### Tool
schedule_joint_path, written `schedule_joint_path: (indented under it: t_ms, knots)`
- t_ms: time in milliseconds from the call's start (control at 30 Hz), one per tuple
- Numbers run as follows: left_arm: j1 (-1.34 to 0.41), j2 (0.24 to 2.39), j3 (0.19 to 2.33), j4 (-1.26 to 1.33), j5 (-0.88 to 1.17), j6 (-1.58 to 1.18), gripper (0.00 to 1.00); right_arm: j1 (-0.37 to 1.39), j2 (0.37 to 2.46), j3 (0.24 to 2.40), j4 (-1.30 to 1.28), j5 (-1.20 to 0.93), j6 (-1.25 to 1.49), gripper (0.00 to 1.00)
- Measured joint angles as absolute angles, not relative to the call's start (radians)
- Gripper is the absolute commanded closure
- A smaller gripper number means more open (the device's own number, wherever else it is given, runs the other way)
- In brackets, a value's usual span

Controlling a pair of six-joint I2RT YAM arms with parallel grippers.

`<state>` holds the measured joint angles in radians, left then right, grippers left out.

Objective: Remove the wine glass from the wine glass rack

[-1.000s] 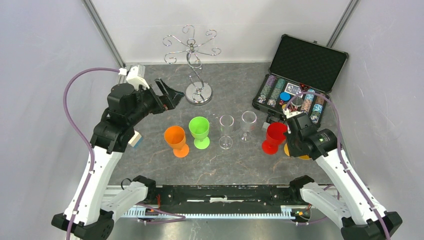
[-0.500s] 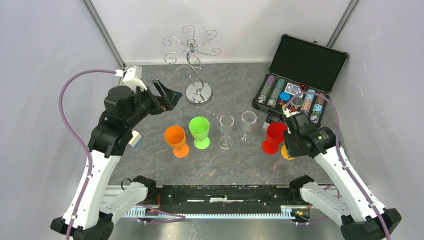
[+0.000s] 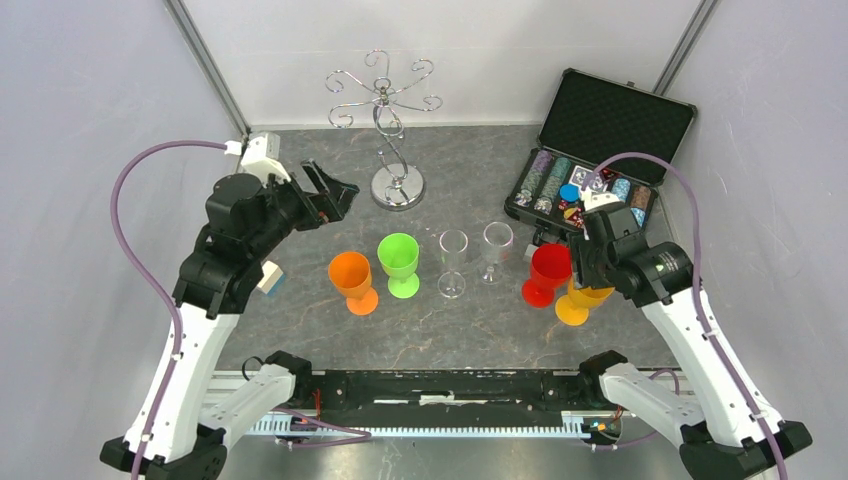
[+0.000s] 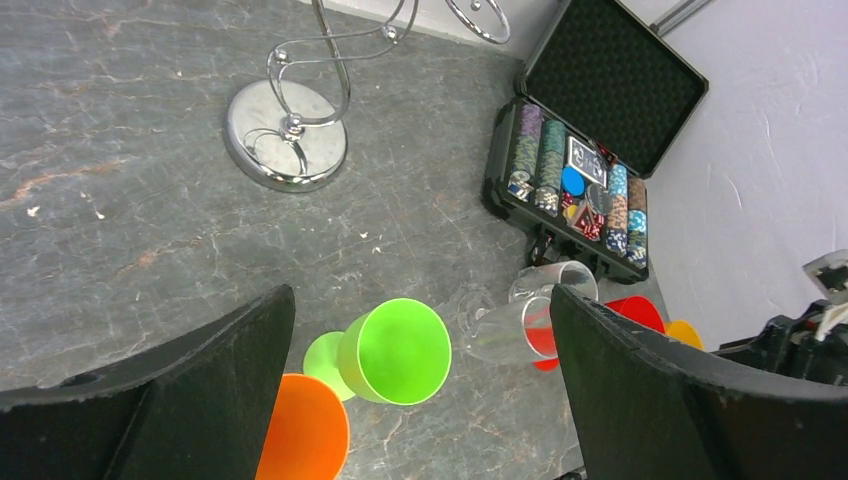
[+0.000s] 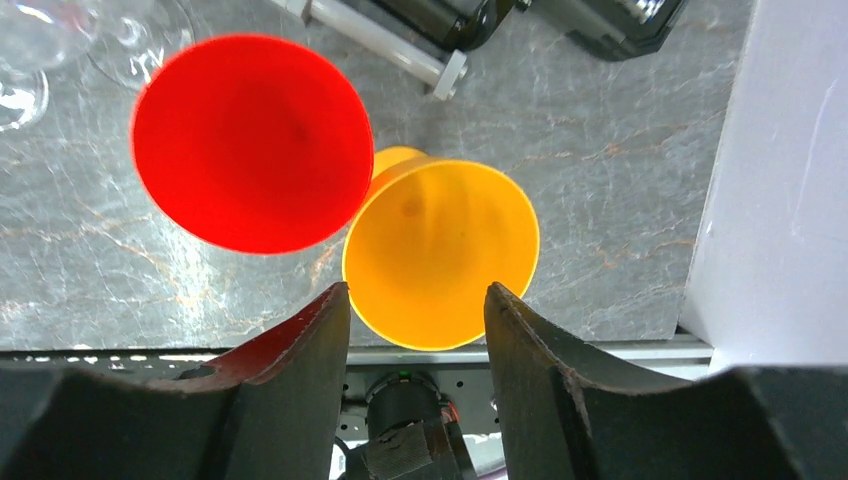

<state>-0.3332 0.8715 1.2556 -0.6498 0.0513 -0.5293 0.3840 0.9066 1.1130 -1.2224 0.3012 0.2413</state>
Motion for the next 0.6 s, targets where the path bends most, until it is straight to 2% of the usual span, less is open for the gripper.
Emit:
schedule_joint_path:
  t_ms: [400, 567, 600]
  knots:
    - [-0.333, 0.767, 1.283, -0.66, -0.089, -0.474, 0.0, 0.384, 0.821, 1.254, -1.104, 0.368, 0.231, 0.33]
    - [-0.333, 0.693, 1.298, -0.688, -0.171, -0.44, 0.0, 0.384, 0.672, 1.262, -0.92, 0.446, 0.202, 0.16]
    - [-0.333, 0.672, 1.304, -0.698, -0.199, -0.432, 0.0, 0.384, 0.639, 1.261, -0.876, 0.459, 0.193, 0.06]
